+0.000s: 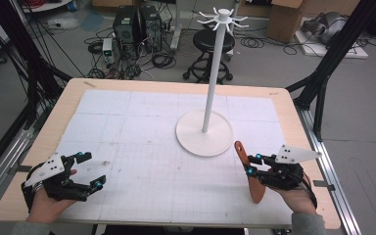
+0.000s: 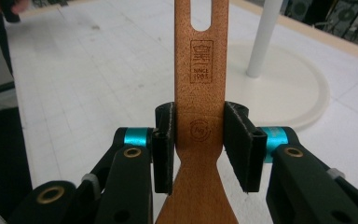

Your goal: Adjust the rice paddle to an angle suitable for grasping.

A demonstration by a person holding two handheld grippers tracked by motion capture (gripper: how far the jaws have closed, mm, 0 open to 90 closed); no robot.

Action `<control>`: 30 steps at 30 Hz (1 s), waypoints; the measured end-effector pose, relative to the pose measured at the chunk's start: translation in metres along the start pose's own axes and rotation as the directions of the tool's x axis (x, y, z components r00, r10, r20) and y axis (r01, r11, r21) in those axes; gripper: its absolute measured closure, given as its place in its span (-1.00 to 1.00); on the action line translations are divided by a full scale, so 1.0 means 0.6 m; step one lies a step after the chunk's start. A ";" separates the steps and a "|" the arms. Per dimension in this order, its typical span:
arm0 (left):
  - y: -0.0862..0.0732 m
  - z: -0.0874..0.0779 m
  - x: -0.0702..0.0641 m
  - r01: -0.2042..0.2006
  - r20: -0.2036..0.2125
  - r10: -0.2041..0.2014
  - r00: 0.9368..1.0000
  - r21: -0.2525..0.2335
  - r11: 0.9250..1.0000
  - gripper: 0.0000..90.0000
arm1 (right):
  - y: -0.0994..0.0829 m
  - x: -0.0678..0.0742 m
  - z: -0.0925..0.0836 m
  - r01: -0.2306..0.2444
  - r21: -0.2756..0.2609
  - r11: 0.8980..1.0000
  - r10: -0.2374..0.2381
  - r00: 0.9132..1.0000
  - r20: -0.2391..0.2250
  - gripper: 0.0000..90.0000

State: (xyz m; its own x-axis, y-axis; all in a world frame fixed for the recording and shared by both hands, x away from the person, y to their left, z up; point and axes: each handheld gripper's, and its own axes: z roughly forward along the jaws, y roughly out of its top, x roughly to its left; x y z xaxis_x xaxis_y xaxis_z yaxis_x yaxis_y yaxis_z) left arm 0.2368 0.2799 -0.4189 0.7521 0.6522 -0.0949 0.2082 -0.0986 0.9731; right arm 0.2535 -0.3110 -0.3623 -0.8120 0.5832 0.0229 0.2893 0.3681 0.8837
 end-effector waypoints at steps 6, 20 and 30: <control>0.004 0.000 -0.003 0.006 0.005 -0.006 1.000 -0.015 1.000 -0.96 | 0.005 0.002 -0.010 0.002 -0.045 0.999 -0.002 1.000 0.006 0.43; 0.002 0.000 -0.001 0.007 0.002 -0.007 1.000 -0.013 1.000 -0.96 | 0.009 0.000 -0.028 -0.013 -0.120 0.993 0.014 1.000 0.004 0.43; 0.003 0.004 0.000 0.013 0.007 -0.013 1.000 -0.018 1.000 -0.96 | 0.008 -0.002 -0.040 -0.014 -0.149 0.989 0.014 1.000 0.002 0.43</control>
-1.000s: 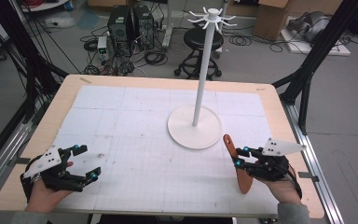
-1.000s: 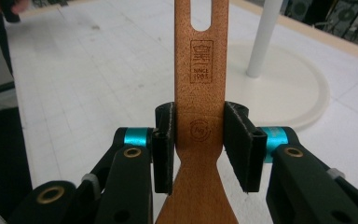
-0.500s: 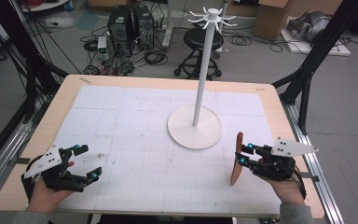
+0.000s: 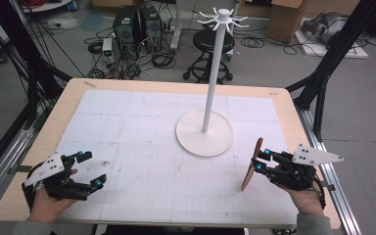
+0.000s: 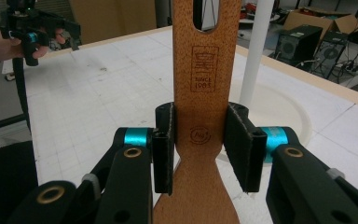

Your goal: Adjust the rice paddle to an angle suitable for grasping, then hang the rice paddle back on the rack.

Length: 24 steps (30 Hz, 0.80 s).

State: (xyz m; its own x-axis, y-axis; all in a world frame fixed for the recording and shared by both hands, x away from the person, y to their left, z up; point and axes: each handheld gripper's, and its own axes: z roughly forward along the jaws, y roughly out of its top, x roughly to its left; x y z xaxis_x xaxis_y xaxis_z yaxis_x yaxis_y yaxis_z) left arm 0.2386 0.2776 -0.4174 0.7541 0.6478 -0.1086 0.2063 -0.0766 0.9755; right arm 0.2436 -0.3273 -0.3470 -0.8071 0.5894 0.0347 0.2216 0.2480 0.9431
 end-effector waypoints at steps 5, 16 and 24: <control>-0.001 0.006 0.003 0.009 -0.005 -0.009 1.000 0.005 1.000 -0.96 | -0.005 -0.007 -0.004 -0.011 -0.009 1.000 0.011 1.000 -0.001 0.43; -0.006 -0.012 -0.003 0.008 -0.014 -0.008 1.000 0.004 1.000 -0.96 | -0.001 -0.010 0.004 -0.011 -0.021 1.000 0.011 1.000 -0.006 0.42; -0.008 -0.018 -0.001 0.011 -0.030 -0.011 1.000 0.003 1.000 -0.96 | 0.004 -0.015 0.015 -0.010 -0.033 0.999 0.009 1.000 -0.025 0.42</control>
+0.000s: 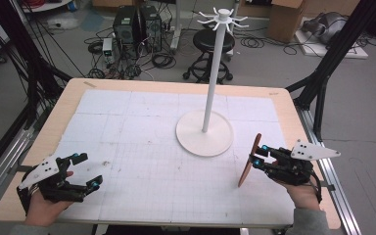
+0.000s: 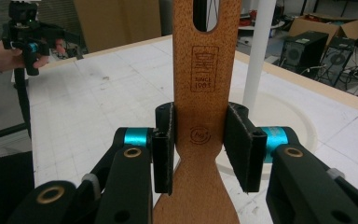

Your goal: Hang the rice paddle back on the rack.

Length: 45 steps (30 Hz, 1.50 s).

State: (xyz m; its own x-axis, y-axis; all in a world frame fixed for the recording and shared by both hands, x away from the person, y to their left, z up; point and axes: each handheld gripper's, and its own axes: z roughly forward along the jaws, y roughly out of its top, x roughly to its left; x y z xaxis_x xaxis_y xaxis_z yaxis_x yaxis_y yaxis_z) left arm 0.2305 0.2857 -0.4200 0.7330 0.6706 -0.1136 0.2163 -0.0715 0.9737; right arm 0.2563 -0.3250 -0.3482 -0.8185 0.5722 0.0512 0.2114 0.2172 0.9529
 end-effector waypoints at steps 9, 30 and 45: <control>-0.001 -0.007 -0.002 0.005 -0.005 -0.005 1.000 -0.010 1.000 -0.96 | 0.009 -0.002 0.000 -0.001 -0.030 1.000 0.001 1.000 -0.008 0.42; -0.001 -0.010 -0.005 0.007 -0.002 -0.007 1.000 -0.017 1.000 -0.96 | 0.114 -0.012 -0.011 0.063 -0.005 0.998 -0.063 0.998 -0.029 0.42; -0.004 -0.024 -0.005 0.012 -0.018 -0.013 1.000 -0.020 1.000 -0.96 | 0.184 -0.033 0.027 0.083 -0.021 0.996 -0.084 0.996 -0.020 0.42</control>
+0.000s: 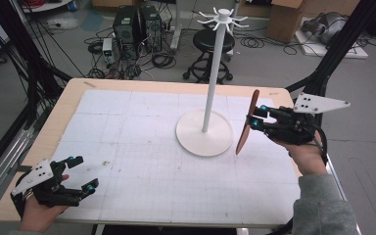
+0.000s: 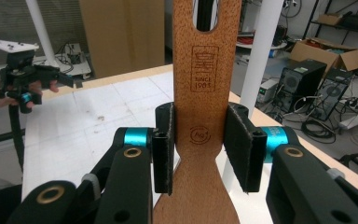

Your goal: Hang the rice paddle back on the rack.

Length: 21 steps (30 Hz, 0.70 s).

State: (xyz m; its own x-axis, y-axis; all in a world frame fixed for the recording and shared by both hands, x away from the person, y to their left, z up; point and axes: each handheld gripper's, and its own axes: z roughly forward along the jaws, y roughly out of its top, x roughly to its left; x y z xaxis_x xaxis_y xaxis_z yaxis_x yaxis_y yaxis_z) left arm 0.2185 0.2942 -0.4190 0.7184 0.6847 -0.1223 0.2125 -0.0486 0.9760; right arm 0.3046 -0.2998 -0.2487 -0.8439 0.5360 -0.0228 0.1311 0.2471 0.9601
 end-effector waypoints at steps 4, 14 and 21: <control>-0.002 -0.004 0.000 -0.001 -0.004 0.001 1.000 0.001 1.000 -0.96 | 0.011 -0.009 0.009 -0.003 -0.003 1.000 0.004 1.000 0.010 0.42; -0.004 -0.015 -0.002 0.001 -0.015 -0.001 1.000 -0.003 1.000 -0.96 | 0.041 -0.025 0.027 -0.008 -0.011 1.000 0.009 1.000 0.016 0.42; -0.006 -0.018 -0.001 0.008 -0.018 -0.008 1.000 -0.003 1.000 -0.96 | 0.057 -0.037 0.035 -0.007 -0.013 1.000 0.007 1.000 0.017 0.42</control>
State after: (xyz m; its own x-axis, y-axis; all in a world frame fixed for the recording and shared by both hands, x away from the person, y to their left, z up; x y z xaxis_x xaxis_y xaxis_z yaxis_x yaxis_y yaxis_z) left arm 0.2099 0.3016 -0.4204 0.7047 0.6980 -0.1273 0.2168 -0.0411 0.9753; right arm 0.3389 -0.2861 -0.2210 -0.8340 0.5514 -0.0207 0.1299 0.2326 0.9639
